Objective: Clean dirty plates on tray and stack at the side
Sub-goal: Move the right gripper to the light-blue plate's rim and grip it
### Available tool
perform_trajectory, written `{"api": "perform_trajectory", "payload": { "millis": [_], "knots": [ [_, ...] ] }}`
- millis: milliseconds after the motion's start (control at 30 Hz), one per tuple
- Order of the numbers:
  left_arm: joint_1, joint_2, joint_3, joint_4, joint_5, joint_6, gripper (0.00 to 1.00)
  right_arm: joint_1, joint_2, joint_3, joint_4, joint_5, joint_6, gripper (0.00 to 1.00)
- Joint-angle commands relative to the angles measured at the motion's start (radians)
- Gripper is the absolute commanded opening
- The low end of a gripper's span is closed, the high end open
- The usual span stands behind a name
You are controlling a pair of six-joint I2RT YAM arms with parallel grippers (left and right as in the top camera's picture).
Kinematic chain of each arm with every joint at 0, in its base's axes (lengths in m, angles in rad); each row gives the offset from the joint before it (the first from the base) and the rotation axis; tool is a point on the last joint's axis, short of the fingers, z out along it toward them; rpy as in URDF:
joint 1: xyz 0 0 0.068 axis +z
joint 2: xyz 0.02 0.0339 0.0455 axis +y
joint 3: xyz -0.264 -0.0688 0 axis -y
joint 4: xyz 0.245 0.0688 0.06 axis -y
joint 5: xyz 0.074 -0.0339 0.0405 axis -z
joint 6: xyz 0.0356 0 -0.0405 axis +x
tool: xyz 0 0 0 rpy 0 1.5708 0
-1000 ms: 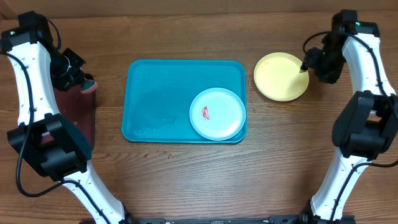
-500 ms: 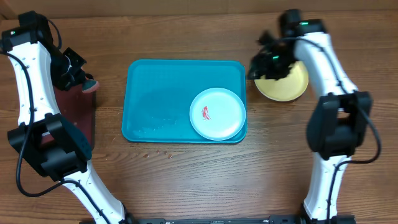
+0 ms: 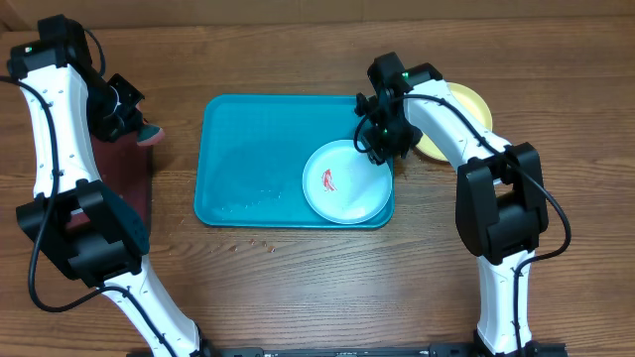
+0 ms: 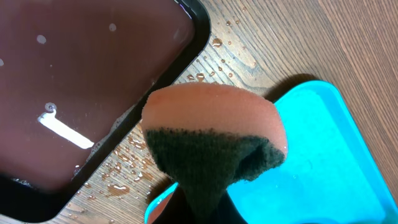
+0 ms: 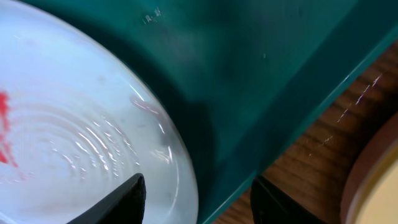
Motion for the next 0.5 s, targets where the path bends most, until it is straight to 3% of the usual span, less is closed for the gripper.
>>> {"api": "perform_trajectory", "payload": {
  "millis": [0, 167, 467],
  "knots": [
    [-0.003, -0.006, -0.003, 0.003, 0.012, 0.031, 0.04, 0.002, -0.004, -0.011, 0.000, -0.004, 0.011, 0.55],
    [-0.003, -0.006, -0.003, 0.003, 0.012, 0.031, 0.04, 0.005, -0.004, -0.011, -0.018, -0.022, 0.077, 0.42],
    [-0.004, -0.006, -0.003, 0.003, 0.018, 0.031, 0.04, 0.005, -0.003, -0.019, -0.019, -0.090, 0.143, 0.31]
  ]
}}
